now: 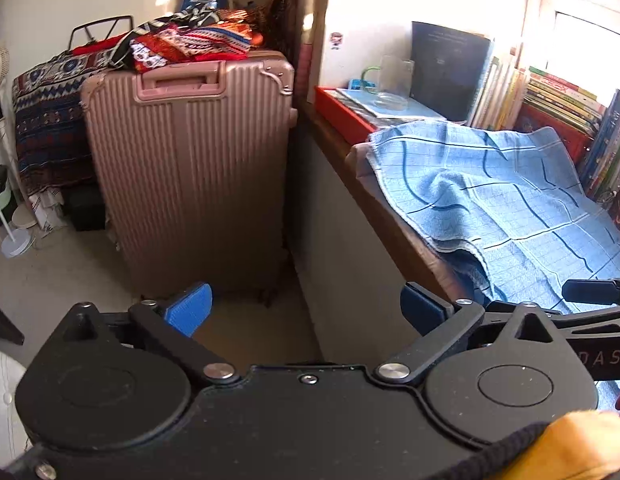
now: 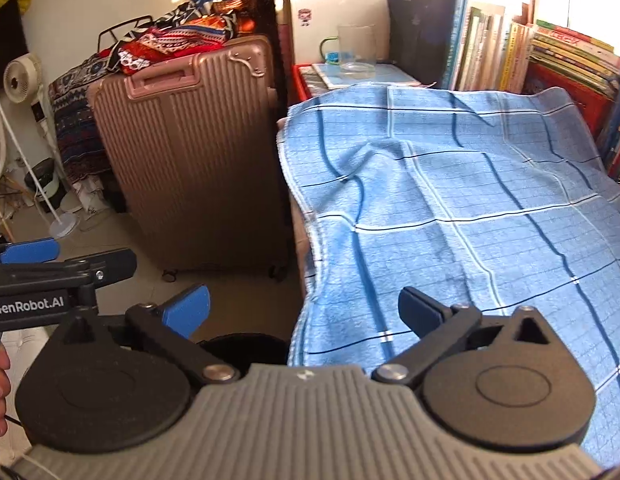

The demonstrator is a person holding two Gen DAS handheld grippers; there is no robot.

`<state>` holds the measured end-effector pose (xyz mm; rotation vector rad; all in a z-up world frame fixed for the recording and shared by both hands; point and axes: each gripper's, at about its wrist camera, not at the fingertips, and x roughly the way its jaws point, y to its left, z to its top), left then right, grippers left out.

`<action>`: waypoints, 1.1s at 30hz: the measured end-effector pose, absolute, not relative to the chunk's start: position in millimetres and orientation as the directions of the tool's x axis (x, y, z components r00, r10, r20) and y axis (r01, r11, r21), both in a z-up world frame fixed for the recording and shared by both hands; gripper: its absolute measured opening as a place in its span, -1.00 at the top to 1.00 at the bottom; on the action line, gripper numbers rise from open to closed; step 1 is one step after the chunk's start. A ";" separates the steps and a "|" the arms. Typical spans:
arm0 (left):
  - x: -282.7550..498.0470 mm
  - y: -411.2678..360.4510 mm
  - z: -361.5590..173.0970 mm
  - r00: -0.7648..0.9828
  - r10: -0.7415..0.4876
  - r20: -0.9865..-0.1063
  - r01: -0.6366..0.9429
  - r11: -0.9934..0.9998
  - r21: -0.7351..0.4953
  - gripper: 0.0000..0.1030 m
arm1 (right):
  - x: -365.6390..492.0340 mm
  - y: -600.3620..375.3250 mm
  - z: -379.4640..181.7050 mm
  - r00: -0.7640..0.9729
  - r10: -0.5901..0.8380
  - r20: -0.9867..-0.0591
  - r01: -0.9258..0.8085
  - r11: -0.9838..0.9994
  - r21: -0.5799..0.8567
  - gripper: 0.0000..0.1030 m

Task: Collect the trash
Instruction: 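Move both open tools back over the last wrappers on the cloth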

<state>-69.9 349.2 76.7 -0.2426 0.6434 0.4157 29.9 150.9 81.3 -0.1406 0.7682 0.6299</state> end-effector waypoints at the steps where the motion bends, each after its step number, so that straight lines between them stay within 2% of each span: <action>1: -66.2 347.7 76.6 0.724 0.293 -0.625 -0.437 0.895 -0.086 -0.96 | 31.7 148.7 81.0 0.546 0.478 -0.688 -0.576 0.810 0.106 -1.00; 11: -8.6 329.0 74.6 0.752 0.200 -0.629 -0.345 0.931 -0.117 -0.99 | 59.9 123.1 77.1 0.596 0.394 -0.700 -0.497 0.866 0.064 -1.00; 33: 171.9 176.1 83.9 0.781 -0.156 -0.604 0.139 0.987 -0.075 -0.99 | 136.8 -26.1 89.0 0.724 0.077 -0.686 -0.061 0.997 0.048 -1.00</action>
